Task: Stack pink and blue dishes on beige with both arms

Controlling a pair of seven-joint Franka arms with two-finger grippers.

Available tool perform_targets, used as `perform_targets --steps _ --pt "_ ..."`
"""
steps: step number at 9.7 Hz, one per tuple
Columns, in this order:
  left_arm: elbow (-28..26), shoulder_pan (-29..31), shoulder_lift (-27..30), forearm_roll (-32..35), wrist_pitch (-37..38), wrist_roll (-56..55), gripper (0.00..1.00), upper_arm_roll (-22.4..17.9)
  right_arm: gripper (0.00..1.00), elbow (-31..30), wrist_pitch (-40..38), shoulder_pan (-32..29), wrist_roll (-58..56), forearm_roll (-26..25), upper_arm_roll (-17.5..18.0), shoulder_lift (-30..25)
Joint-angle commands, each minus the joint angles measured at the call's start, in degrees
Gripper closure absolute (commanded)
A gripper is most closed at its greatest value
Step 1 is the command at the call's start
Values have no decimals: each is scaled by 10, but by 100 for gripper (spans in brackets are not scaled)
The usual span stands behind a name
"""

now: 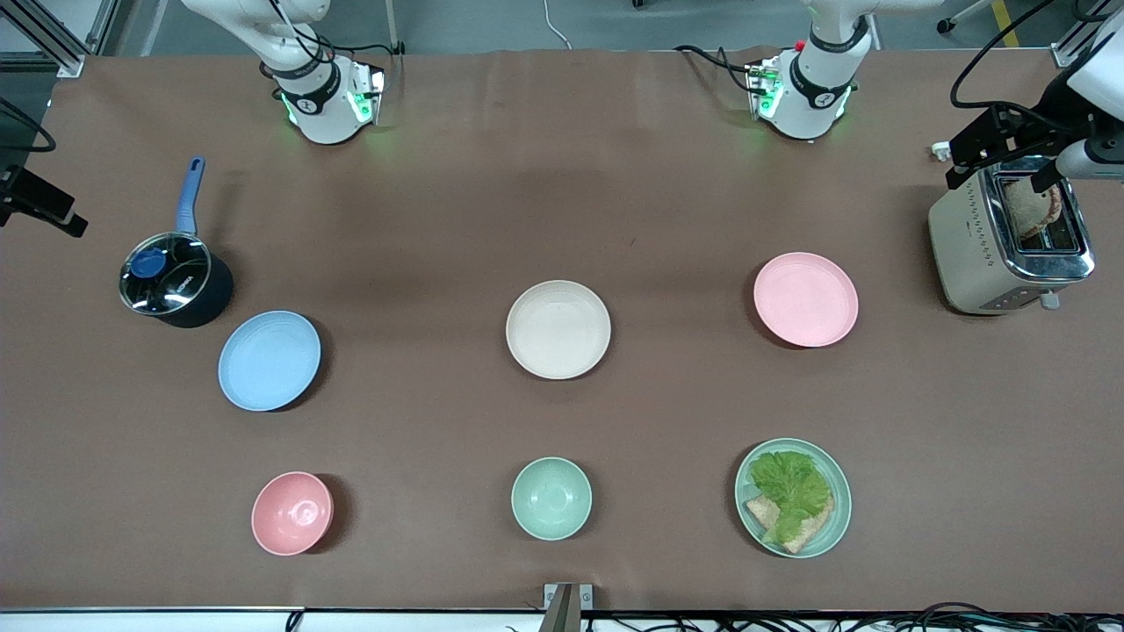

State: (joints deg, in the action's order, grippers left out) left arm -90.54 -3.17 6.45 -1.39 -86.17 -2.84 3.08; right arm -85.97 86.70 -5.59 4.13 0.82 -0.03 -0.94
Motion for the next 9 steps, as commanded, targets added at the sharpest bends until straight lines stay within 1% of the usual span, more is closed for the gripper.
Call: perform_targets --steps 1,3,4,5,6,7,8,9 --pt "-27 -2 5 9 -8 10 0 0 0 3 -5 -7 -7 5 2 1" --pt "-27 0 -6 4 -11 10 0 -6 0 4 -4 -7 -14 4 1 1" --pt "-28 0 -12 2 -12 11 0 -22 0 5 0 -7 -15 -5 1 2" --pt "-38 2 -23 2 -17 18 1 -31 0 7 1 -7 -15 -6 1 19" --pt "-65 2 -38 0 -50 51 0 -49 0 7 4 -7 -15 -5 1 26" --pt "-111 2 -41 0 -98 75 0 -64 0 5 8 -8 -13 6 1 42" --pt "-169 2 -47 -1 -162 82 0 -72 0 1 12 -11 -13 10 -1 51" --pt "-219 3 -61 -24 -216 91 0 -75 0 0 16 -23 -15 20 -3 78"
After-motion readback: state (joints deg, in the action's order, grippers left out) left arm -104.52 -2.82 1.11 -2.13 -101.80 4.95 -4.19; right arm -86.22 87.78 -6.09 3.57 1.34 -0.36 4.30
